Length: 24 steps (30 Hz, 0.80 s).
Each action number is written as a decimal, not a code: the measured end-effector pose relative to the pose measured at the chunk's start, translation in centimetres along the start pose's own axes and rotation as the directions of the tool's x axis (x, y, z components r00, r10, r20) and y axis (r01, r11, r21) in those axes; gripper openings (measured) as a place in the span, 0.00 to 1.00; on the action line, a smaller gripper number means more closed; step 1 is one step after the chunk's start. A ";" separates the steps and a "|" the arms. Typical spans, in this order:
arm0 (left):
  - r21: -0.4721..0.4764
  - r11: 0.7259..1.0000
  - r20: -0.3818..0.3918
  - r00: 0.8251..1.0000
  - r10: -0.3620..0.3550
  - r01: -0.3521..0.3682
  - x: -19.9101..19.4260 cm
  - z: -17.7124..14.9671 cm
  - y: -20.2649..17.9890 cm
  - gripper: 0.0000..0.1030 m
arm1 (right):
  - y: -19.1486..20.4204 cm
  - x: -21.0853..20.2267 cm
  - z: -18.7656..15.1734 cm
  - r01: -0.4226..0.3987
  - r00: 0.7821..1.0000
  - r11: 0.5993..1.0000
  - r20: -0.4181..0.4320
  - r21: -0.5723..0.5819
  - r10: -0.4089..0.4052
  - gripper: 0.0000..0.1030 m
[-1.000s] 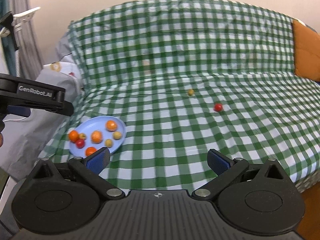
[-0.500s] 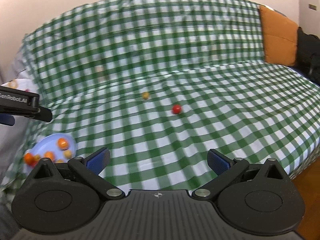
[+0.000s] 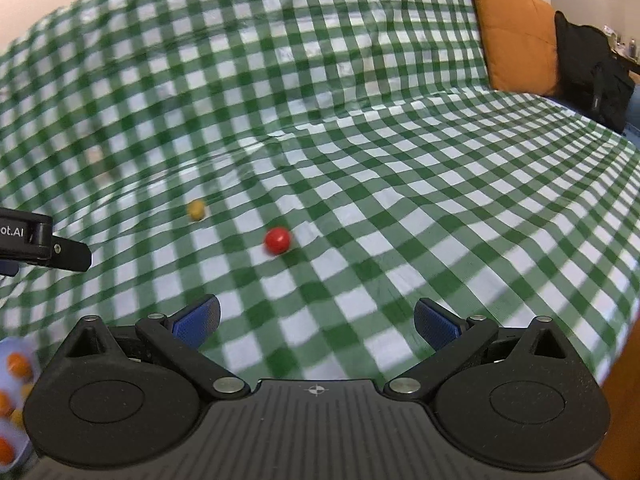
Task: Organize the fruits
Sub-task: 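Grasp the yellow fruit with the left gripper while the right gripper grasps the red tomato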
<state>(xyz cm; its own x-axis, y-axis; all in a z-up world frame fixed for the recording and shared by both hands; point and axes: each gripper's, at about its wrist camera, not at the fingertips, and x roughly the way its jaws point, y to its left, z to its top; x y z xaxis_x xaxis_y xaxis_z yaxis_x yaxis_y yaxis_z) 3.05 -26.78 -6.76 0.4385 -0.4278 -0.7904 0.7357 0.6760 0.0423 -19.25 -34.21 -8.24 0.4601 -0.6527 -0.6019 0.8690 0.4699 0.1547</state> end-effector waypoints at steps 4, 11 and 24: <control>0.014 1.000 0.001 1.000 0.009 -0.009 5.5 2.2 0.1 1.00 | 0.8 5.5 1.8 0.027 1.000 1.000 0.005 -0.008 -0.027 0.99; -0.012 1.000 -0.013 1.000 -0.026 0.026 13.9 4.9 0.8 1.00 | 2.4 13.0 3.0 0.026 0.999 0.997 0.028 -0.076 -0.024 0.99; 0.053 0.999 0.009 1.000 0.005 -0.005 21.0 6.9 -0.8 1.00 | 4.2 18.8 2.0 0.057 0.998 0.983 0.022 -0.176 -0.054 1.00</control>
<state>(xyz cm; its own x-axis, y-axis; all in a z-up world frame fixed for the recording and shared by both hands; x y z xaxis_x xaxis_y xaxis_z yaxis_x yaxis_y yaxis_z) 15.25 -40.45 -19.22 0.4467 -0.4301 -0.7845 0.7599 0.6452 0.0789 -6.61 -45.73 -17.36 0.4165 -0.6900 -0.5920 0.8482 0.5293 -0.0201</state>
